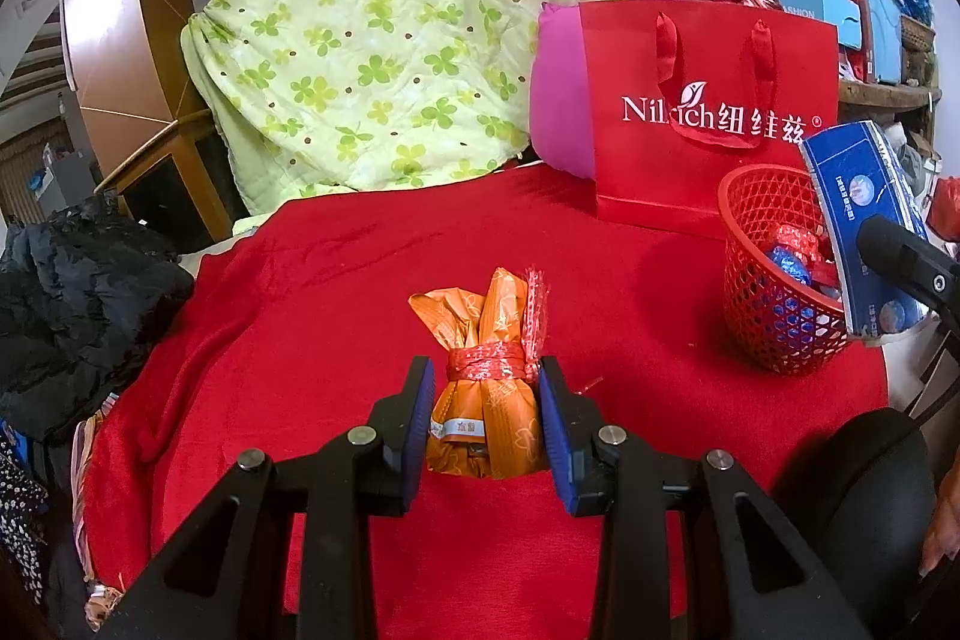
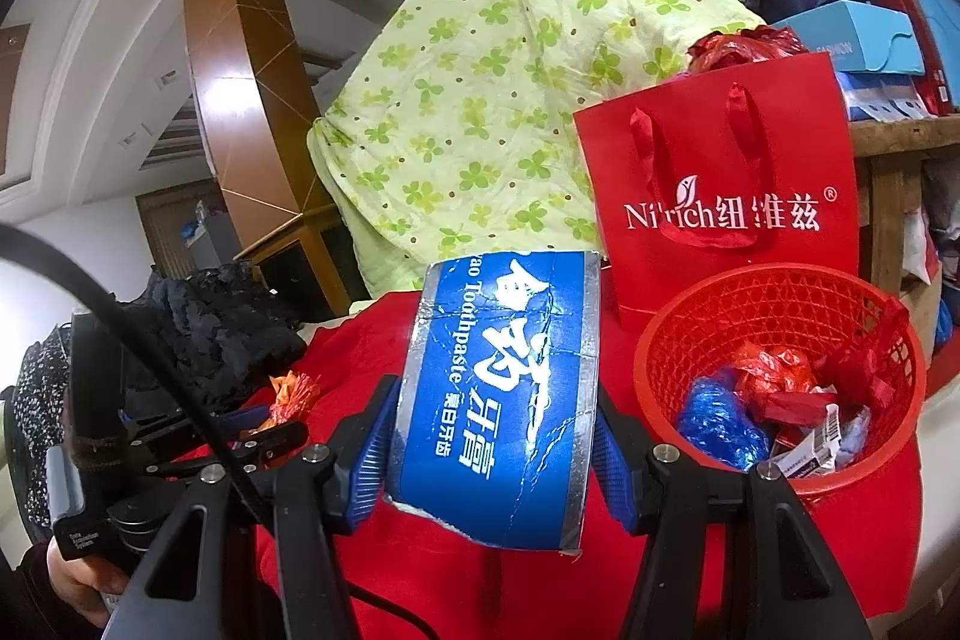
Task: Collect trash
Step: 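Lift the orange wrapper with the left gripper while the right gripper lifts the toothpaste box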
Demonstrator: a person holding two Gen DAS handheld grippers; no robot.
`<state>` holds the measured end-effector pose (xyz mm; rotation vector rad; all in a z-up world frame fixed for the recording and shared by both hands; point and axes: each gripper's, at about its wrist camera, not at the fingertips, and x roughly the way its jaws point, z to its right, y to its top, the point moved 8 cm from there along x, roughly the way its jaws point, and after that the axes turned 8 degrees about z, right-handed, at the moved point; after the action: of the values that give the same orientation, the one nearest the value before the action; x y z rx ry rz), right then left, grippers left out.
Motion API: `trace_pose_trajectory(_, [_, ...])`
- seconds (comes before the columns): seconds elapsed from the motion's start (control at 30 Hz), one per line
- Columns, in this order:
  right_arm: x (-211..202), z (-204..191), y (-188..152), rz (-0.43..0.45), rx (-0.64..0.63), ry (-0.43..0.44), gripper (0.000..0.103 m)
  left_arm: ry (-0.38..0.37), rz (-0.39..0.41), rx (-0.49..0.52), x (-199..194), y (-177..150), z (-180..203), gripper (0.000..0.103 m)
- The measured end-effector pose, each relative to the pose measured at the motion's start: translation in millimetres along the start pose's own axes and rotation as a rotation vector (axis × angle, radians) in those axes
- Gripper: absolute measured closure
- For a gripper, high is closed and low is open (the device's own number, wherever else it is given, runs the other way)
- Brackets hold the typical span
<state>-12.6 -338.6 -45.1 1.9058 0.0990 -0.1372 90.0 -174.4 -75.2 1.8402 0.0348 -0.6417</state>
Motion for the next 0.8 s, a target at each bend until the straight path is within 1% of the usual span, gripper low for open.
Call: trace_pose_trajectory(0.8, [8.8,45.1,-11.2,-0.026,0.091,-0.033,0.042,-0.023,-0.053,0.039,24.5,-12.5,28.3,0.066])
